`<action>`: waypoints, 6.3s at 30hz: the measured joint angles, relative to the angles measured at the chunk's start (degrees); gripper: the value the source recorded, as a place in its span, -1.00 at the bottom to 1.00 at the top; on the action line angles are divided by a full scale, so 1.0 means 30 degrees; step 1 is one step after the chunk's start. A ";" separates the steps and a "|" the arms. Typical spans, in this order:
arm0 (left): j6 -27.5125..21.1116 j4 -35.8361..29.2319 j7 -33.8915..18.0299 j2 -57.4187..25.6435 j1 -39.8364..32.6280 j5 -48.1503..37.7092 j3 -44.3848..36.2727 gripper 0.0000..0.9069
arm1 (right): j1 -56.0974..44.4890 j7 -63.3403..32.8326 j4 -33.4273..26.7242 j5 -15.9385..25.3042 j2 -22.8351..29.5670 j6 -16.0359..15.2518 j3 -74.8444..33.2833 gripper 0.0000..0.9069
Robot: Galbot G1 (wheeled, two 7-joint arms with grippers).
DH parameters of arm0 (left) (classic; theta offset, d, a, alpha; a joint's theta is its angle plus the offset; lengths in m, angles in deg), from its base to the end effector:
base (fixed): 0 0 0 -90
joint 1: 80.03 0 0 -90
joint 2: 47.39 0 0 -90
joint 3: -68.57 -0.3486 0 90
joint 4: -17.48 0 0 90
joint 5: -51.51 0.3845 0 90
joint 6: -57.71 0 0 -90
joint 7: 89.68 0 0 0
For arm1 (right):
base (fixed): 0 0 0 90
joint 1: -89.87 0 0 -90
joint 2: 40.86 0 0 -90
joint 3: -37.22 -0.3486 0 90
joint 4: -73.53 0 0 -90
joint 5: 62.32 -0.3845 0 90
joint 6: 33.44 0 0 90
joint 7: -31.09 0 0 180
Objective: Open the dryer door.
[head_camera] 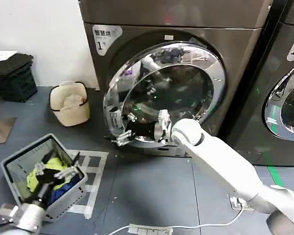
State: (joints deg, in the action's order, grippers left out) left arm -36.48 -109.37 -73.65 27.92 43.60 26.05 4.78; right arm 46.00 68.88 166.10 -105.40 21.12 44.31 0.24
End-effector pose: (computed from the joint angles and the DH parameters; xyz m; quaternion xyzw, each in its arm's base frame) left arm 0.1857 0.1614 -0.2192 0.0425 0.9981 0.0155 0.0413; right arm 0.4749 0.1152 -0.1360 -0.6655 0.7425 -0.0761 0.0009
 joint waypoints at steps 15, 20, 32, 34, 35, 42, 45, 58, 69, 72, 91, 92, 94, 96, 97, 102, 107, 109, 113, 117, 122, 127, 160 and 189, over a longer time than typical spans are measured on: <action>0.0348 0.1471 0.1196 -0.2254 -0.1739 -0.0843 0.0255 1.00 | -0.0497 0.1268 0.1260 -0.0001 -0.1323 0.0718 -0.0043 1.00; 0.0575 0.2158 0.1972 -0.3080 -0.2351 -0.0928 -0.0267 1.00 | -0.0741 0.1865 0.1612 -0.0001 -0.1911 0.1122 -0.0180 1.00; 0.0012 0.3805 0.2093 -0.4748 -0.4884 -0.1241 -0.1946 1.00 | -0.1528 0.3940 0.2301 0.0001 -0.3225 0.2165 -0.0758 1.00; -0.0016 0.4065 0.2090 -0.4909 -0.5304 -0.1263 -0.2208 1.00 | -0.1635 0.4329 0.2366 0.0001 -0.3401 0.2292 -0.0885 1.00; -0.0034 0.4190 0.2093 -0.4982 -0.5480 -0.1265 -0.2345 1.00 | -0.1703 0.4547 0.2407 0.0001 -0.3499 0.2368 -0.0961 1.00; 0.0012 0.4793 0.2560 -0.5435 -0.6618 -0.1295 -0.3273 1.00 | -0.2135 0.5817 0.2786 0.0000 -0.4144 0.2671 -0.1515 1.00; 0.0067 0.5089 0.2655 -0.5653 -0.7085 -0.1415 -0.3675 1.00 | -0.2390 0.6336 0.2968 -0.0056 -0.4477 0.2826 -0.1847 1.00; 0.0169 0.6333 0.3625 -0.6743 -0.9283 -0.1337 -0.5887 1.00 | -0.3852 0.8343 0.3624 -0.0138 -0.6043 0.3654 -0.3892 1.00; 0.0499 0.6566 0.5020 -0.7933 -1.0615 -0.1002 -0.8277 1.00 | -0.5472 1.0274 0.3868 -0.0129 -0.7120 0.4175 -0.6056 1.00; 0.0711 0.6589 0.5311 -0.8177 -1.0881 -0.0846 -0.8907 1.00 | -0.6013 1.0943 0.3928 -0.0082 -0.7266 0.4214 -0.6714 1.00; 0.1033 0.6468 0.5971 -0.8791 -1.2731 -0.0119 -1.2991 1.00 | -1.2177 1.3884 0.3901 -0.0089 -0.9738 0.5790 -1.4032 1.00; 0.1040 0.6485 0.5970 -0.8730 -1.2834 -0.0115 -1.3156 1.00 | -1.2470 1.3910 0.3804 -0.0167 -0.9943 0.5914 -1.4427 1.00; 0.1050 0.6539 0.5972 -0.8661 -1.2937 -0.0099 -1.3411 1.00 | -1.3067 1.4002 0.3582 -0.0241 -1.0388 0.6087 -1.5174 1.00; 0.1092 0.6569 0.5991 -0.8642 -1.3027 -0.0060 -1.3683 1.00 | -1.3751 1.4055 0.3304 -0.0263 -1.0868 0.6225 -1.5984 1.00; 0.1113 0.6571 0.6004 -0.8641 -1.3070 -0.0047 -1.3808 1.00 | -1.4186 1.4056 0.3181 -0.0270 -1.1109 0.6265 -1.6429 1.00; 0.1197 0.6693 0.6040 -0.8449 -1.3364 0.0025 -1.4511 1.00 | -1.7217 1.3842 0.2733 -0.0233 -1.1514 0.6645 -1.9360 1.00; 0.1218 0.7015 0.6008 -0.8037 -1.3818 0.0074 -1.5314 1.00 | -2.1560 1.3396 0.2588 -0.0344 -1.0976 0.7349 -2.3799 1.00; 0.1235 0.7169 0.5980 -0.7827 -1.4019 0.0133 -1.5666 1.00 | -2.3309 1.3127 0.2559 -0.0561 -1.0504 0.7615 -2.5530 1.00; 0.1281 0.7396 0.5975 -0.7420 -1.4414 0.0260 -1.6335 1.00 | -2.6520 1.1845 0.2278 -0.1158 -0.9223 0.8510 -2.8901 1.00; 0.1309 0.7628 0.5932 -0.6885 -1.4871 0.0363 -1.6984 1.00 | -2.9000 1.0410 0.1810 -0.1270 -0.7950 0.9589 -3.1981 1.00; 0.1357 0.7919 0.5858 -0.6206 -1.5378 0.0529 -1.7767 1.00 | -3.1322 0.8357 0.0628 -0.1198 -0.6349 1.0784 -3.5208 1.00; 0.1481 0.8189 0.5662 -0.5606 -1.5907 0.0757 -1.8576 1.00 | -3.2842 0.5750 -0.0553 -0.0916 -0.4753 1.1284 -3.7824 1.00; 0.2152 1.1795 0.4570 -0.0986 -1.8683 0.2117 -2.2196 1.00 | -3.4069 -1.6184 -0.9417 0.8145 -0.1752 0.0572 -4.7874 1.00; 0.2598 1.6478 0.1852 0.4451 -2.0964 0.3643 -2.4292 1.00 | -3.5196 -1.5578 -0.8861 0.8429 -0.0100 -0.1474 -5.0938 1.00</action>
State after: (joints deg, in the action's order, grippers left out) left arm -28.69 -59.94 -68.10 41.28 -19.29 36.98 -68.10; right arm -59.59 22.15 139.52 -80.11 20.82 39.89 -152.57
